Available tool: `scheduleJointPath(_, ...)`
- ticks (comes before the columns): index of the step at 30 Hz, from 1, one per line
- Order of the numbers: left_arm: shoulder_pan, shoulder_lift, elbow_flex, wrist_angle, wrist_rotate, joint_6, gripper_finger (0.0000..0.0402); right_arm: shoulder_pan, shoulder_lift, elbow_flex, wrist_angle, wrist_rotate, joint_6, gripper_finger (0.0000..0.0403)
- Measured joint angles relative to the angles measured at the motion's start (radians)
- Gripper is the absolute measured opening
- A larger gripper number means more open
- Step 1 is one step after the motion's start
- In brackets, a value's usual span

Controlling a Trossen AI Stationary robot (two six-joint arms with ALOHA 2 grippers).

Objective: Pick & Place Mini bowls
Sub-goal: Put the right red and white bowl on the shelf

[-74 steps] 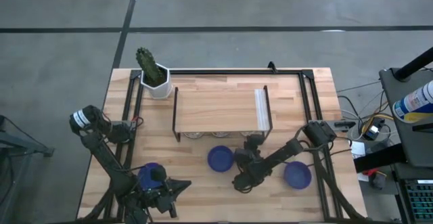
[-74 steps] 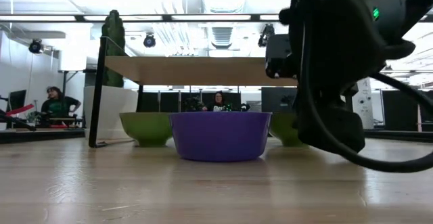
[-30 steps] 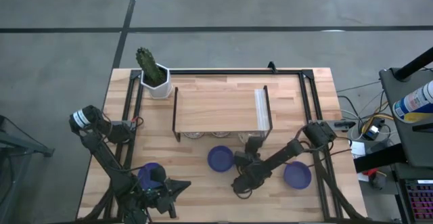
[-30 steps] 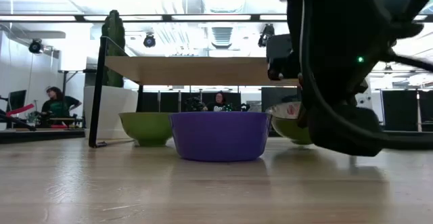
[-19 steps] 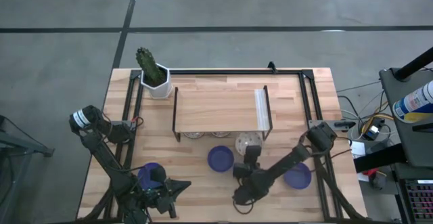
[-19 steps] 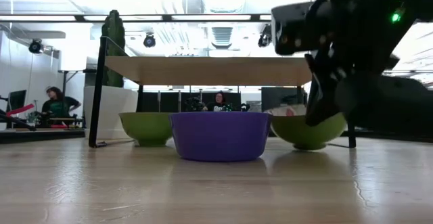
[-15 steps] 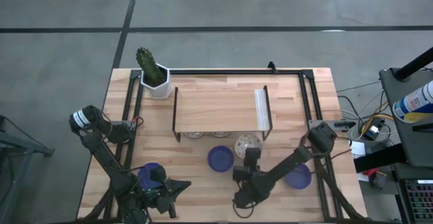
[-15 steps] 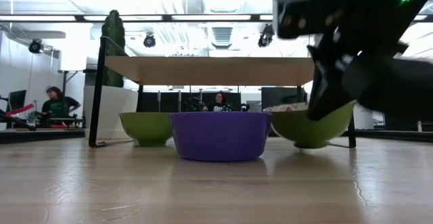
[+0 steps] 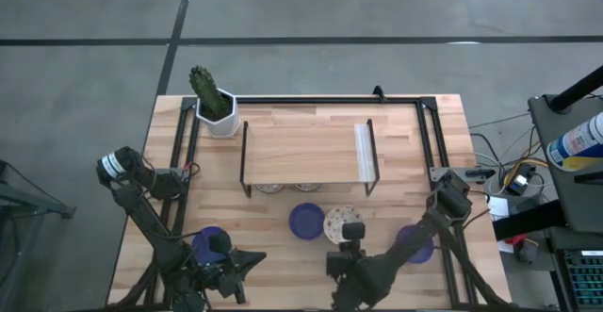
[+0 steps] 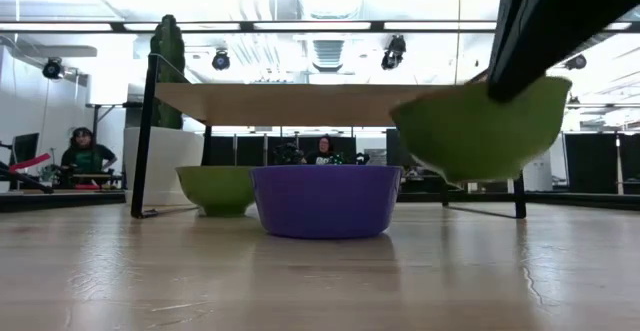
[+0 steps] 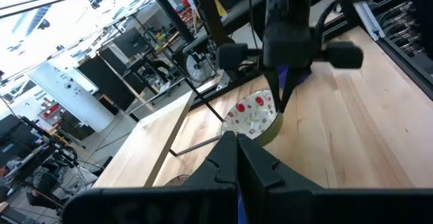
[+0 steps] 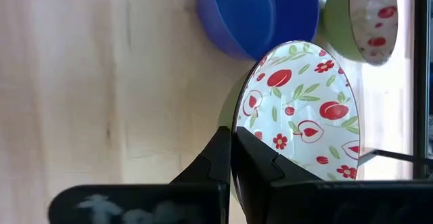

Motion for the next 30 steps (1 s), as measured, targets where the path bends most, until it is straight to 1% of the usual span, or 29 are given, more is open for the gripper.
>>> scheduleJointPath(13, 0.0, 0.0, 0.0, 0.0, 0.0, 0.0, 0.0, 0.045, -0.002, 0.208, -0.14, -0.016, -0.02, 0.0008)
scheduleJointPath(19, -0.001, 0.0, 0.0, 0.0, 0.0, -0.001, 0.0, 0.047, -0.002, 0.279, -0.235, 0.058, -0.025, 0.0008)
scheduleJointPath(26, -0.002, 0.0, 0.0, 0.0, 0.003, -0.006, 0.0, 0.035, -0.011, 0.333, -0.232, 0.128, -0.078, 0.0008)
scheduleJointPath(30, -0.002, 0.0, 0.0, 0.0, 0.028, -0.006, 0.0, 0.017, -0.016, 0.352, -0.232, 0.16, -0.109, 0.0008)
